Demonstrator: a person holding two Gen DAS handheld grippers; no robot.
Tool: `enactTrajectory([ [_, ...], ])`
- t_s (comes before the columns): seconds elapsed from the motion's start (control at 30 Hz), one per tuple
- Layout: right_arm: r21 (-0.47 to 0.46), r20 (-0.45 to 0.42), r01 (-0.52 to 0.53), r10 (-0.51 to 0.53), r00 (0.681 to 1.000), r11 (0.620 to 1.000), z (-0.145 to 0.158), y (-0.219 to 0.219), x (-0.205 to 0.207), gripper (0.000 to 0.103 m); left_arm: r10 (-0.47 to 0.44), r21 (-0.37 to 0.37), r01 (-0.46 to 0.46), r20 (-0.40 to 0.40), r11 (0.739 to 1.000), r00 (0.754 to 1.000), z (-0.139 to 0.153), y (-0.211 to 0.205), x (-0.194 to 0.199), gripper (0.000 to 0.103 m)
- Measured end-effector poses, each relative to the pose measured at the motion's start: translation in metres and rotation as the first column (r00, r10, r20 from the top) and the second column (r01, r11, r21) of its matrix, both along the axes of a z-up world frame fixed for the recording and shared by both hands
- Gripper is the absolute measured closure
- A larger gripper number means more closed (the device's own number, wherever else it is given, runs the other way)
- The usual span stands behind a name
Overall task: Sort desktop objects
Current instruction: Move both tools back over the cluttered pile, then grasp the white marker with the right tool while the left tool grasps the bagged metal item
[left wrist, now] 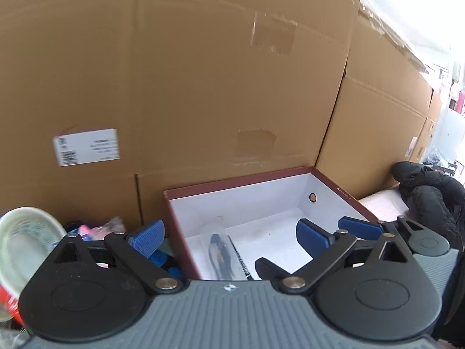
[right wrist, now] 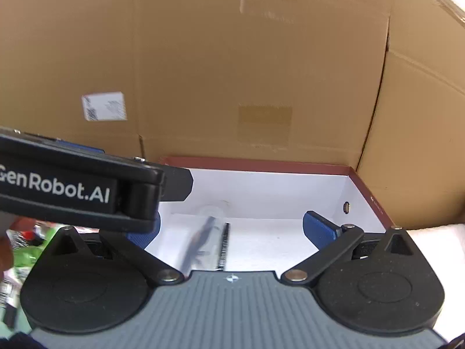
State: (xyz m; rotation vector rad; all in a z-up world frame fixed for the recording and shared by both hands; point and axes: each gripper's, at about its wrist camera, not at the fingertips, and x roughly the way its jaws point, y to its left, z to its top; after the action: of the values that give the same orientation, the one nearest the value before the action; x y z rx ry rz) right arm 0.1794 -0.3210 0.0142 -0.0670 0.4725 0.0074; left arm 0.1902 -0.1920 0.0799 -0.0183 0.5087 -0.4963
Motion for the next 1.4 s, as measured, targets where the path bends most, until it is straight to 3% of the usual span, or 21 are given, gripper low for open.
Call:
enactTrajectory([
  [0.13,0.045,0.031,0.005,-0.006,1.0,0.999,0.011,-0.01,-0.022,0.001,0.024,0.006,-0.024,0.028,1.0,0.999,0.006,0.019,-0.029,0.003],
  [0.37,0.086,0.071,-0.026,0.02,0.997,0.996,0.023,0.02,-0.08,0.001,0.105,0.017,-0.107,0.077,0.994,0.991,0.003,0.072,-0.092,0.003],
  [0.53,0.098,0.075,-0.112,0.105,0.992,0.989,0.016,0.053,-0.112,0.001,0.179,0.009,-0.181,0.112,0.983,0.977,-0.015,0.115,-0.138,0.002],
  [0.7,0.065,0.059,-0.191,0.188,0.98,0.979,0.005,0.095,-0.145,0.001,0.235,-0.002,-0.235,0.09,0.972,0.968,-0.047,0.15,-0.167,0.002],
  [0.87,0.006,0.019,-0.235,0.235,0.972,0.972,-0.029,0.128,-0.154,0.002,0.262,0.016,-0.262,-0.023,0.965,0.965,-0.084,0.171,-0.165,0.003],
  [1.0,-0.054,-0.035,-0.244,0.242,0.97,0.968,-0.057,0.149,-0.151,0.002,0.259,0.019,-0.258,-0.109,0.966,0.96,-0.103,0.179,-0.151,0.01],
  [1.2,-0.004,-0.085,-0.296,0.295,0.952,0.955,-0.07,0.16,-0.14,0.003,0.22,0.014,-0.22,-0.138,0.975,0.966,-0.108,0.182,-0.131,0.023],
  [1.3,0.007,-0.104,-0.313,0.312,0.944,0.95,-0.076,0.17,-0.134,0.021,0.268,0.021,-0.267,-0.126,0.963,0.955,-0.105,0.193,-0.125,0.024],
  [1.37,0.02,-0.121,-0.325,0.325,0.938,0.945,-0.08,0.176,-0.128,0.023,0.3,0.029,-0.299,-0.126,0.954,0.946,-0.106,0.202,-0.119,0.028],
  [1.4,0.027,-0.127,-0.329,0.33,0.935,0.944,-0.082,0.179,-0.125,0.027,0.309,0.029,-0.308,-0.137,0.951,0.941,-0.107,0.206,-0.115,0.035],
])
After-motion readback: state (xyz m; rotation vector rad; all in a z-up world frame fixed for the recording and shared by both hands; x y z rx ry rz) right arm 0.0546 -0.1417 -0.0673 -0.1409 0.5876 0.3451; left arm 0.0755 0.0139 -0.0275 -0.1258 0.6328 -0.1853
